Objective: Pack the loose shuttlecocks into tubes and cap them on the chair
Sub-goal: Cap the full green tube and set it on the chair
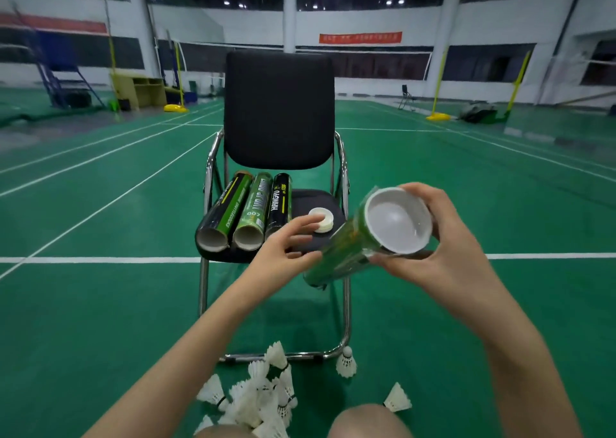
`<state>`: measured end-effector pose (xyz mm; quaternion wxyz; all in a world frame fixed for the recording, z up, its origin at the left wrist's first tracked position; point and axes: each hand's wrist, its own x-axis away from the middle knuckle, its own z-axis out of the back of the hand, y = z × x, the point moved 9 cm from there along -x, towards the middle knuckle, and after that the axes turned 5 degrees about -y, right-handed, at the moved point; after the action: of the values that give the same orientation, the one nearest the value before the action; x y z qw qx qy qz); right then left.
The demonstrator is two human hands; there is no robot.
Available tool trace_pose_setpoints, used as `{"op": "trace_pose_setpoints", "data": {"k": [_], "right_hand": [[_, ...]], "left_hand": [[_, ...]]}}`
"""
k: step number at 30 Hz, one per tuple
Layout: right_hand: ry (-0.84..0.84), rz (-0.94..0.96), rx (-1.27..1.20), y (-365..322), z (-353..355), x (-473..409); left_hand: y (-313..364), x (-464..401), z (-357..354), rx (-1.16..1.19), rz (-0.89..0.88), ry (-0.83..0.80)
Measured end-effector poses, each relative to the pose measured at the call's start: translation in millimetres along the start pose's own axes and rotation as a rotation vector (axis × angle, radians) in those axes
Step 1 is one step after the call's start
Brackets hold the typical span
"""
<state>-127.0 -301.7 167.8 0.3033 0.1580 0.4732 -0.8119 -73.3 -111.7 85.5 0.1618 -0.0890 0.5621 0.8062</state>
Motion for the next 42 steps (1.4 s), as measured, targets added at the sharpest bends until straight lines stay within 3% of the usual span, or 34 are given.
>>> {"op": "trace_pose_setpoints", "data": {"k": [3,9,13,17,19,23,33,38,42], "right_hand": [[0.054,0.096,0.045,-25,13,-12],[0.108,0.206,0.048,-38,12,-33],[0.118,0.26,0.05,-19,-5,-55],[0.107,0.283,0.018,20,-42,-80],[0.108,0.322,0.028,37,-61,-90],[0.08,0.307,0.029,75,-95,-110],[0.016,0.322,0.165,153,-164,-141],[0.038,0.265,0.107,175,-175,-145],[0.043,0.256,0.063,185,-183,-142]], "left_hand": [[61,1,-13,-0.059,-0.201,-0.057],[109,-9,-5,-0.057,-0.375,0.075],[100,-19,6,-0.028,-0.34,0.077],[71,-27,20,0.252,-0.23,0.107],[56,-34,18,0.268,-0.193,0.094],[16,-55,23,-0.039,-0.222,0.158],[-79,-92,48,-0.212,-0.17,0.197],[-128,-88,64,-0.71,-0.045,0.312],[-153,-88,50,-1.15,-0.137,0.323]]}}
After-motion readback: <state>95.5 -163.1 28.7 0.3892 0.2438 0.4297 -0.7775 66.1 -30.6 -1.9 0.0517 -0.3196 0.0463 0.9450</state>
